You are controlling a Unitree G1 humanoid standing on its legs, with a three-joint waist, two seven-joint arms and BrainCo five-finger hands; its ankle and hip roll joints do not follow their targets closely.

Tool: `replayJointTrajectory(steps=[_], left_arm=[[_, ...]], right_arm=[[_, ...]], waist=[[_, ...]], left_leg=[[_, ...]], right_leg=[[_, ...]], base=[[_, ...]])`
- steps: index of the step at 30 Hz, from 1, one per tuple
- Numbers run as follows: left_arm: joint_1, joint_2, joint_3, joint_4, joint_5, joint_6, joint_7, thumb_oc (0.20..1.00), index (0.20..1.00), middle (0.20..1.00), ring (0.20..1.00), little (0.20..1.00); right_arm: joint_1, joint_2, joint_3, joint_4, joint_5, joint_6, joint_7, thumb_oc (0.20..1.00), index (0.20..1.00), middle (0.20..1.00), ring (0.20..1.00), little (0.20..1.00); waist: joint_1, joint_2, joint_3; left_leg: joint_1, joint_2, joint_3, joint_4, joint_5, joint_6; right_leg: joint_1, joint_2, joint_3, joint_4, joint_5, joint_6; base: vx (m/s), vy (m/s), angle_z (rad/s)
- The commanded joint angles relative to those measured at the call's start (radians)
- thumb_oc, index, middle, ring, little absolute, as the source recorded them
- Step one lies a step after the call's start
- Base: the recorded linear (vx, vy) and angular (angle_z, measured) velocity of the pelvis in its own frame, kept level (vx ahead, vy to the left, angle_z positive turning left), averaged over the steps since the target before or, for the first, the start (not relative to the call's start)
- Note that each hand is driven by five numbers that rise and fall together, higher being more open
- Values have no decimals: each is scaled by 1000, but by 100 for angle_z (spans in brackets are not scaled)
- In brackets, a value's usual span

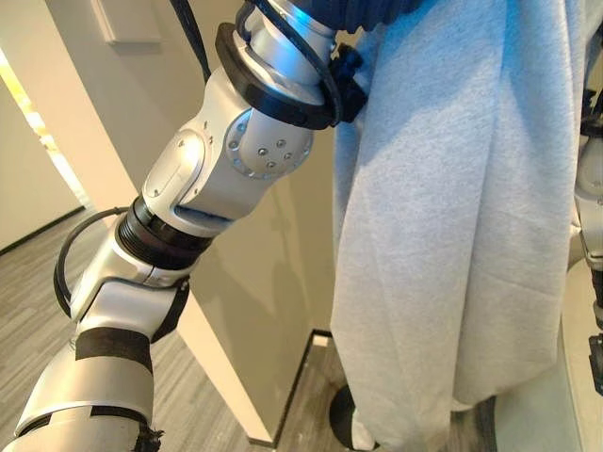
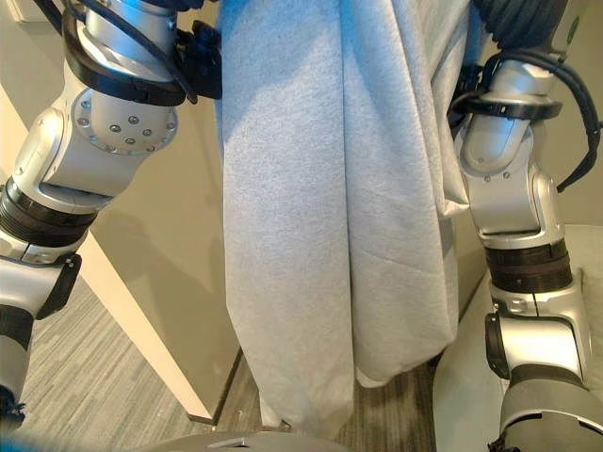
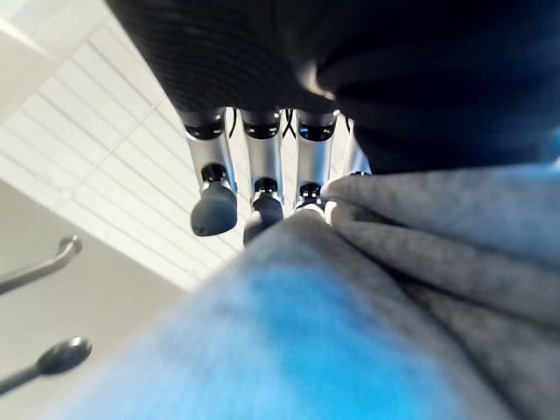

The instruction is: Hang the clothes on the sofa on the clothes rack.

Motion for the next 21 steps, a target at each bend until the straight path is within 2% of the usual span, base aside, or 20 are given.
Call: replayJointTrajectory(steps=[1, 6, 10, 14, 19, 20, 21], left_arm=[[-102, 48, -68, 138, 23, 53, 56, 200, 200, 200, 200, 200], [-196, 59, -137, 288, -12, 74, 90, 200, 200, 200, 200, 200], [-276, 63, -232, 480, -51, 91, 105, 200, 200, 200, 200, 200], [-356, 57, -337, 700, -96, 102, 113, 200, 200, 200, 200, 200], [-415, 22, -423, 895, -134, 109, 109, 200, 200, 200, 200, 200], [-442, -6, -463, 985, -148, 110, 102, 200, 200, 200, 200, 200], [-447, -8, -465, 991, -150, 107, 103, 200, 200, 200, 200, 200]], right_arm=[[-159, -72, 54, 116, 47, 25, -15, 200, 200, 200, 200, 200], [-328, -93, 206, 320, 122, 47, -1, 200, 200, 200, 200, 200], [-493, -79, 374, 529, 186, 52, 33, 200, 200, 200, 200, 200], [-664, -25, 553, 760, 249, 55, 82, 200, 200, 200, 200, 200], [-776, 50, 660, 932, 294, 55, 116, 200, 200, 200, 200, 200], [-816, 87, 706, 1016, 311, 54, 136, 200, 200, 200, 200, 200], [-822, 89, 709, 1022, 313, 51, 137, 200, 200, 200, 200, 200]], waist=[[33, -16, -23], [45, -26, -32], [54, -32, -35], [61, -38, -33], [68, -41, -29], [71, -41, -26], [70, -40, -25]], left_leg=[[-2, 63, -97, 12, -99, -8], [-6, 65, -98, 12, -93, -15], [-13, 65, -103, 12, -85, -21], [-28, 63, -106, 12, -75, -28], [-43, 61, -110, 12, -65, -34], [-54, 60, -116, 12, -58, -36], [-56, 59, -116, 12, -58, -36]], right_leg=[[-79, -69, -42, 18, -100, 88], [-80, -69, -48, 18, -97, 92], [-84, -67, -53, 18, -93, 94], [-92, -66, -60, 18, -88, 97], [-101, -65, -69, 18, -83, 101], [-110, -64, -72, 18, -79, 103], [-112, -65, -72, 18, -79, 103]], base=[[0, 0, 0], [0, 0, 0], [3, -8, 5], [-6, -11, 8], [-13, -12, 6], [-19, -10, 7], [-12, -7, 6]])
